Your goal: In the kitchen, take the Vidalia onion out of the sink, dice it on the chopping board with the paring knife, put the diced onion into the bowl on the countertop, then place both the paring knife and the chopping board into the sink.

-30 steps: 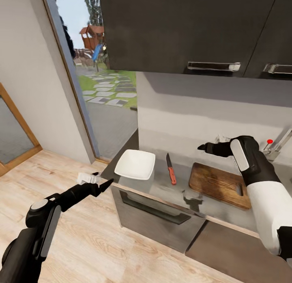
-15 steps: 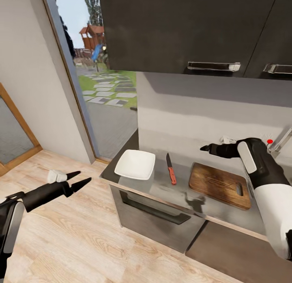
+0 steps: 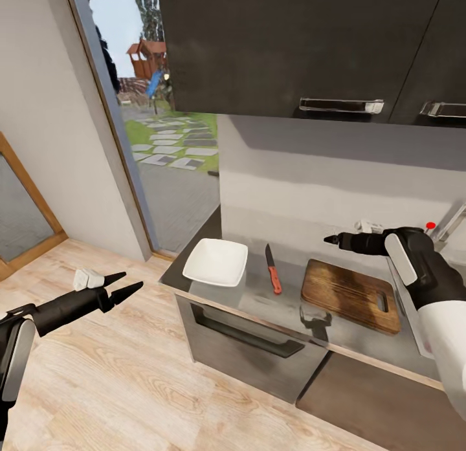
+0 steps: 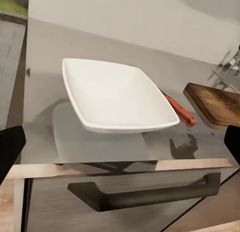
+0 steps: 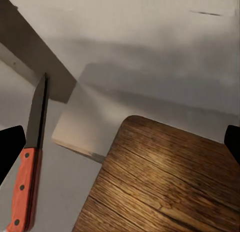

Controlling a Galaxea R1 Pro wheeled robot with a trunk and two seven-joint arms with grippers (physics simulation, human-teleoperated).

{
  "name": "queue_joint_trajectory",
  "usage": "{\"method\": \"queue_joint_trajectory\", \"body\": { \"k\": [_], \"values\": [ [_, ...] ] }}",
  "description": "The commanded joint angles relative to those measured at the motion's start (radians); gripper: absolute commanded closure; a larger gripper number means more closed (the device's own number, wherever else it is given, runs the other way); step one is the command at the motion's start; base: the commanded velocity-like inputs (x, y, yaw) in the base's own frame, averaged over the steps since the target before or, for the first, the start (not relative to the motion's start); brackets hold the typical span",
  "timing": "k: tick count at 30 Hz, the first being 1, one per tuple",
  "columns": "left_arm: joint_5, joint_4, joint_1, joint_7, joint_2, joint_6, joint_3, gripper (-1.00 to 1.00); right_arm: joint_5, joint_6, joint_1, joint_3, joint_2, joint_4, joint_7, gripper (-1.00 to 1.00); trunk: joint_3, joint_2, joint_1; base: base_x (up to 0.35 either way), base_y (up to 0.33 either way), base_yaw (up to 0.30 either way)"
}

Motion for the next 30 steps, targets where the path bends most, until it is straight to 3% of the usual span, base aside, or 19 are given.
{"method": "queue_joint_trajectory", "body": {
  "k": [1,9,23,30],
  "values": [
    [0.004,0.000,-0.001,-0.001,0.000,0.008,0.000,-1.00,0.010,0.001,0.000,0.002,-0.001,0.000,0.009,-1.00,-0.002,-0.002,0.001,0.000,0.000,0.000],
    [0.004,0.000,-0.002,-0.001,0.000,0.009,0.000,-1.00,0.010,-0.003,0.012,0.005,-0.004,-0.001,0.009,-1.00,-0.002,-0.002,0.001,0.018,0.030,0.000],
    [0.004,0.000,-0.002,-0.001,-0.002,0.010,0.000,-1.00,0.010,0.005,0.014,0.011,-0.004,-0.017,0.005,-1.00,-0.002,-0.002,0.001,0.140,0.215,0.000],
    [0.004,0.000,-0.002,-0.001,-0.003,0.009,0.000,-1.00,0.010,0.030,0.014,0.085,-0.003,-0.017,-0.002,-1.00,-0.002,-0.002,0.001,0.031,0.027,0.000]
  ]
}}
